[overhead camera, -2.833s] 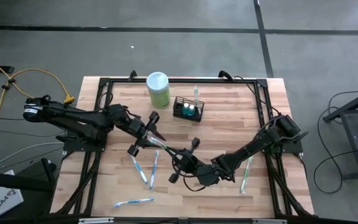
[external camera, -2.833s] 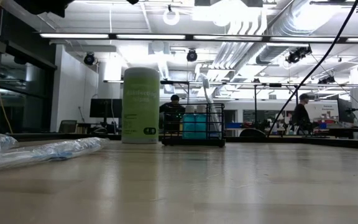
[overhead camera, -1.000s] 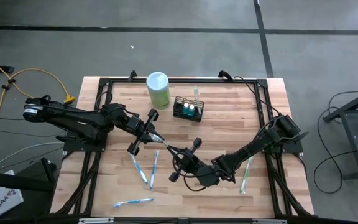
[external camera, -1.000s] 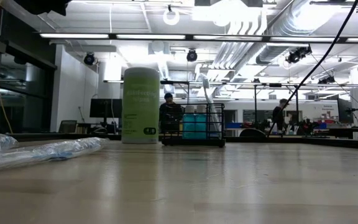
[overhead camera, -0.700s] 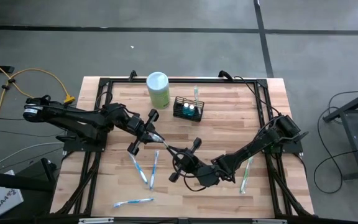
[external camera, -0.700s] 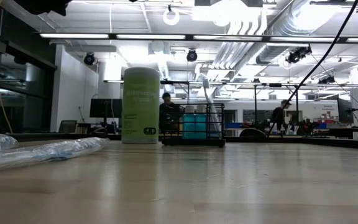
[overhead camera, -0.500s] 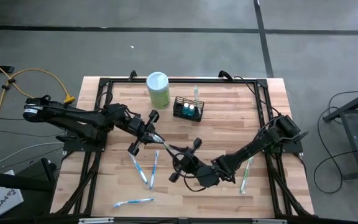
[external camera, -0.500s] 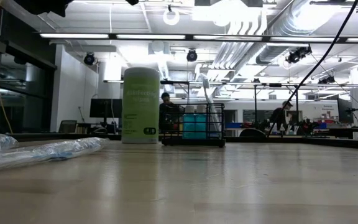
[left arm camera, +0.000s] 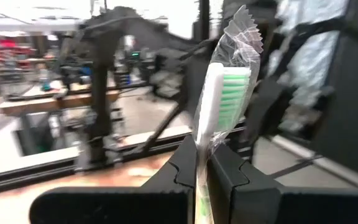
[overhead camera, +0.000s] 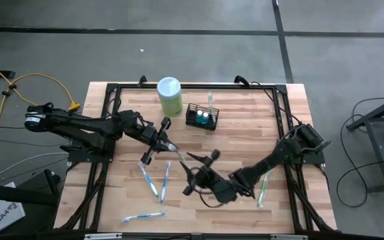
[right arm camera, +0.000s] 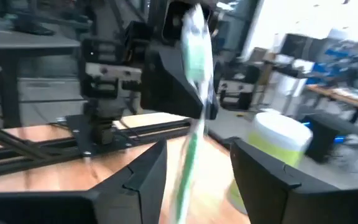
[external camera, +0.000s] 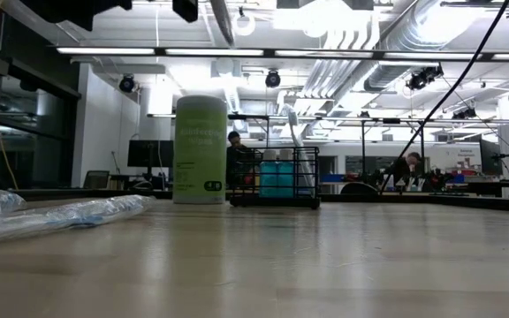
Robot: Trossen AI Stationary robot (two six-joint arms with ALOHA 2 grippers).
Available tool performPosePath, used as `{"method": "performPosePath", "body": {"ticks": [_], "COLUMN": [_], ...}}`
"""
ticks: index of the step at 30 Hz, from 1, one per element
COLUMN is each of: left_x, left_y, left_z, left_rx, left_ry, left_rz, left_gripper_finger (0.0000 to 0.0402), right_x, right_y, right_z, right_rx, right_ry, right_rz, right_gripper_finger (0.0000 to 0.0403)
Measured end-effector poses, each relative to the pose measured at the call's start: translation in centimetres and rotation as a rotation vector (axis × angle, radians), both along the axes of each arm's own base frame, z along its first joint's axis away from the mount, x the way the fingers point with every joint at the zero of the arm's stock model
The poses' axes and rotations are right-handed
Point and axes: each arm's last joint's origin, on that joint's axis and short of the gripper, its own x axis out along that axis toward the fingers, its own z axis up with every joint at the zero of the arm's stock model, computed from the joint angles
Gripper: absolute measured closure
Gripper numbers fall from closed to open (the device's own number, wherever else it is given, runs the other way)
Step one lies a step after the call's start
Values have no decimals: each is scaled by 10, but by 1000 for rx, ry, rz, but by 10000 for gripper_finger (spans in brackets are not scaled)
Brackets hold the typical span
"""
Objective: Pick & Place toothbrushing station
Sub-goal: Put the left green toothbrush into the mesh organizer
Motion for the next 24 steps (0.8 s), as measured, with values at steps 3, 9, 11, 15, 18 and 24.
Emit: {"method": "performPosePath", "body": {"ticks": [3,9,11,15,18,24], "left_x": [0,13,21,44,66,96], "left_y": [11,35,42,52,59,75], "left_z": [0,-16,-26,-37,-35,-25], "left_rx": [33,57,68,75,75,74], "left_ry": [-8,46,75,100,99,126], "left_rz": [56,150,172,193,203,290], "left_gripper_finger": [396,396,396,396,396,396], "right_x": [-15,-49,-57,-66,-69,-73], "right_y": [16,53,62,72,75,80], "right_z": [4,9,9,10,10,8], "right_rx": [-10,-1,6,53,61,61], "right_ry": [-7,-35,-42,-83,-90,-88], "right_rz": [-57,-143,-117,-90,-80,-65], "right_gripper_finger": [236,241,241,241,241,241]}}
